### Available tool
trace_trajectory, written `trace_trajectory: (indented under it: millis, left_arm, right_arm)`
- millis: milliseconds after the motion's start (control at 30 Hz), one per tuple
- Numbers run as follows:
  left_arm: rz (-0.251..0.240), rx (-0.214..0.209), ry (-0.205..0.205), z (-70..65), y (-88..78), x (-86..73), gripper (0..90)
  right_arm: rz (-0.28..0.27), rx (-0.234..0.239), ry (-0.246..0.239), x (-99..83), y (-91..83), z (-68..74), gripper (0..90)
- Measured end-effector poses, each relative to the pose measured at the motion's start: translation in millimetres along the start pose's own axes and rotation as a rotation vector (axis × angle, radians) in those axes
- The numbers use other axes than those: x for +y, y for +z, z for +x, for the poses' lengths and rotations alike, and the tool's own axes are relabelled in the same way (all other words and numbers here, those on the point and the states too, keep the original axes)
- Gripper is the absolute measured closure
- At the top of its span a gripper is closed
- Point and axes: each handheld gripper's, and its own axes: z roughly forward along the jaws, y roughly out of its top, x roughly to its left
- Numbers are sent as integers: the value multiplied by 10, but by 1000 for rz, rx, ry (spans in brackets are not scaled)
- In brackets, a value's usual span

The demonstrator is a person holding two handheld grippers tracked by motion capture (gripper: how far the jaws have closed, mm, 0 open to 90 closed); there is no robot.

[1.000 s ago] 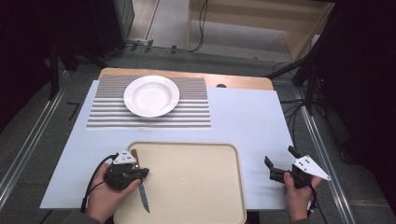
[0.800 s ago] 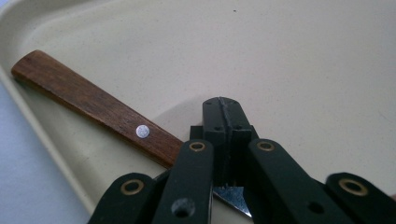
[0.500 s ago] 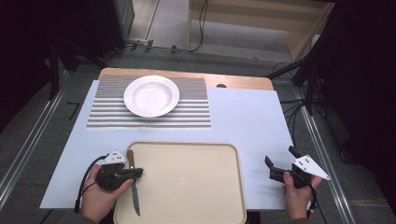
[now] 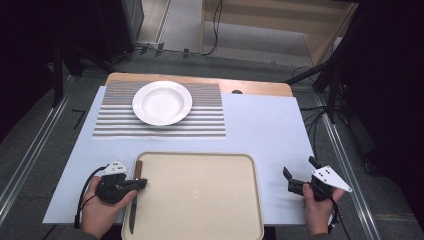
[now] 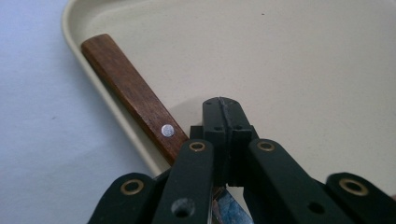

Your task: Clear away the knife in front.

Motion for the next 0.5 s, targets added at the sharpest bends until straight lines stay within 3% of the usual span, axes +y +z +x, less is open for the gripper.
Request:
trace_trajectory:
  millis: [467,500]
  left_arm:
    - [-9,-6,6,15,-11,-14,891]
    - [-14,-13,10,16,-17,-17,849]
  right_arm:
    - [0,5,1,0,0,-5,0]
    - [2,5,2,1,0,-5,0]
